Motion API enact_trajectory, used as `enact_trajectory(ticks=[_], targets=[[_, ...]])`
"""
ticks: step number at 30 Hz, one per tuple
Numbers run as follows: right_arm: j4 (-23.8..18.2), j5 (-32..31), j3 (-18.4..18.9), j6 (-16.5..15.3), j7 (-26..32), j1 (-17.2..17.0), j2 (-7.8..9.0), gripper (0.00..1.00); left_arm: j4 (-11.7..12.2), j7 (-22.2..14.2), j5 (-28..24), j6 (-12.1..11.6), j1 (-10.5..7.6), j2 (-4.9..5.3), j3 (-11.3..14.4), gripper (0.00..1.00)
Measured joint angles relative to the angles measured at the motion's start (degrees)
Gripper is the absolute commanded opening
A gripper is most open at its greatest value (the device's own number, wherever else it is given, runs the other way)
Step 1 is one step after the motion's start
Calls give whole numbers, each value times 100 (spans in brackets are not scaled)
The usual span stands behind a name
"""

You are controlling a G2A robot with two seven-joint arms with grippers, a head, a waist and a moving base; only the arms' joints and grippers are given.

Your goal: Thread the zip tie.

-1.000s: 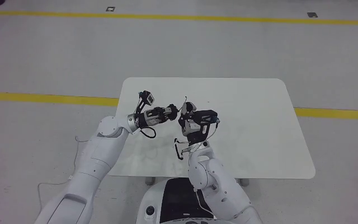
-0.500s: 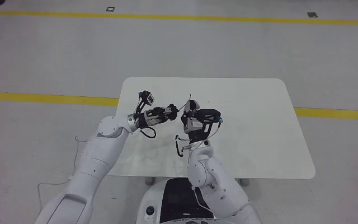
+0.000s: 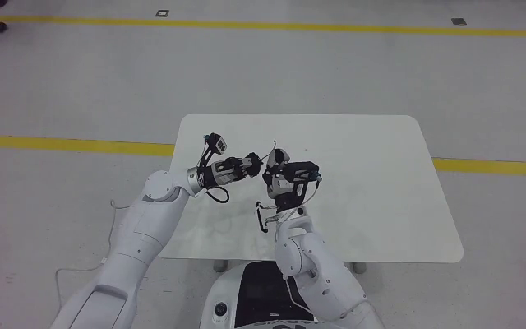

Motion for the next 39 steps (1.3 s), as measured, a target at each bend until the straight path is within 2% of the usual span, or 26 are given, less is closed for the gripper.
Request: enact_trajectory(ticks=[15, 24, 39], targets=[[-88, -105, 196, -22, 86, -50, 38, 0, 0, 0, 0, 0, 0, 0, 0, 0], [-66, -169, 130, -54, 30, -43, 32, 0, 0, 0, 0, 0, 0, 0, 0, 0], [-94, 55, 46, -369, -122, -66, 21, 0, 0, 0, 0, 0, 0, 0, 0, 0]])
